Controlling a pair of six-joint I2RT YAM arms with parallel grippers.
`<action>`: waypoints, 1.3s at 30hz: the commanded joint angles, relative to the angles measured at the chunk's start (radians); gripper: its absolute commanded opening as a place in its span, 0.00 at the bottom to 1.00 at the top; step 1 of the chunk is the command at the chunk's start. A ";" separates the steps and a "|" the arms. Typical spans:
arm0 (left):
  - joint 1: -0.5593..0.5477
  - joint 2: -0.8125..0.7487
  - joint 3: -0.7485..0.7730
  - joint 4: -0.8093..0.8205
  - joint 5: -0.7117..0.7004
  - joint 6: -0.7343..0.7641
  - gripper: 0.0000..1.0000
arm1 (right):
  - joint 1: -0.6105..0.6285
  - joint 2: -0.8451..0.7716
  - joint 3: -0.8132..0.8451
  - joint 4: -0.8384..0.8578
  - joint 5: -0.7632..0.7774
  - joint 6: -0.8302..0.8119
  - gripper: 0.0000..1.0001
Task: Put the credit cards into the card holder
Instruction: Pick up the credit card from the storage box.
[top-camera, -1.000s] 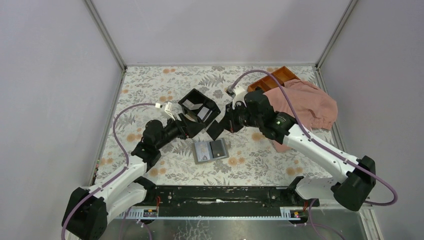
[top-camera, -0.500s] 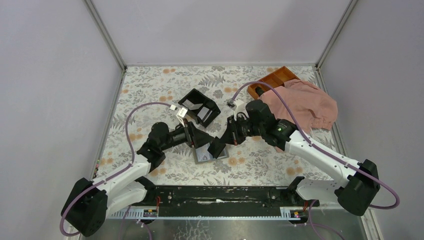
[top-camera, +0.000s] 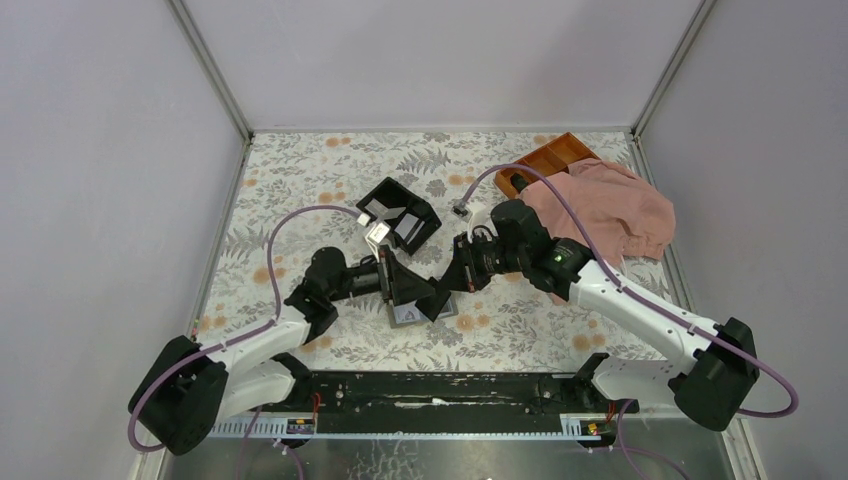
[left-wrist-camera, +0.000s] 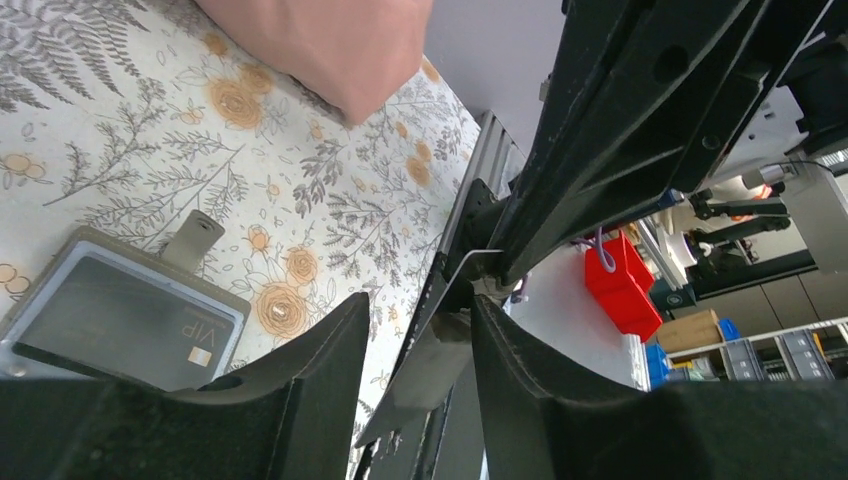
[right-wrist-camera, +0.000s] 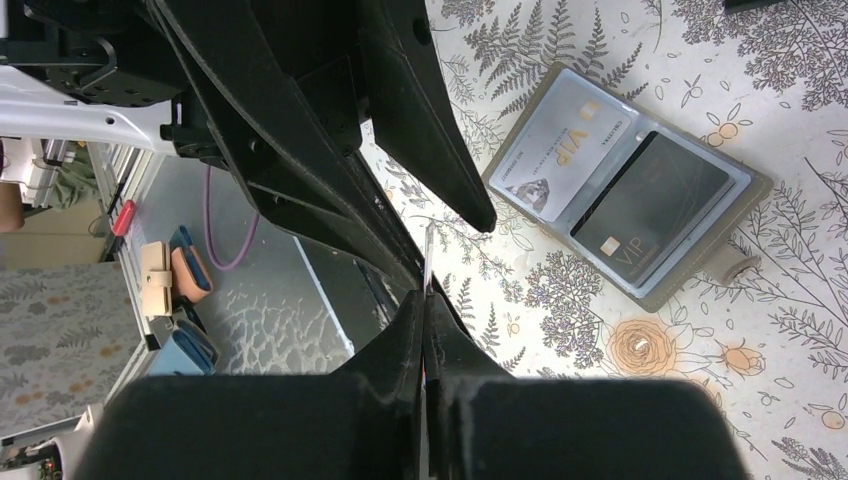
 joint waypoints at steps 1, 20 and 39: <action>-0.009 0.026 -0.040 0.142 0.068 -0.028 0.47 | -0.016 -0.001 0.044 0.029 -0.055 0.011 0.00; -0.009 0.158 -0.076 0.382 0.145 -0.131 0.00 | -0.066 0.030 0.047 0.031 -0.075 0.003 0.08; -0.008 0.184 -0.099 0.349 -0.113 -0.140 0.00 | -0.070 -0.181 -0.133 0.229 0.267 0.024 0.30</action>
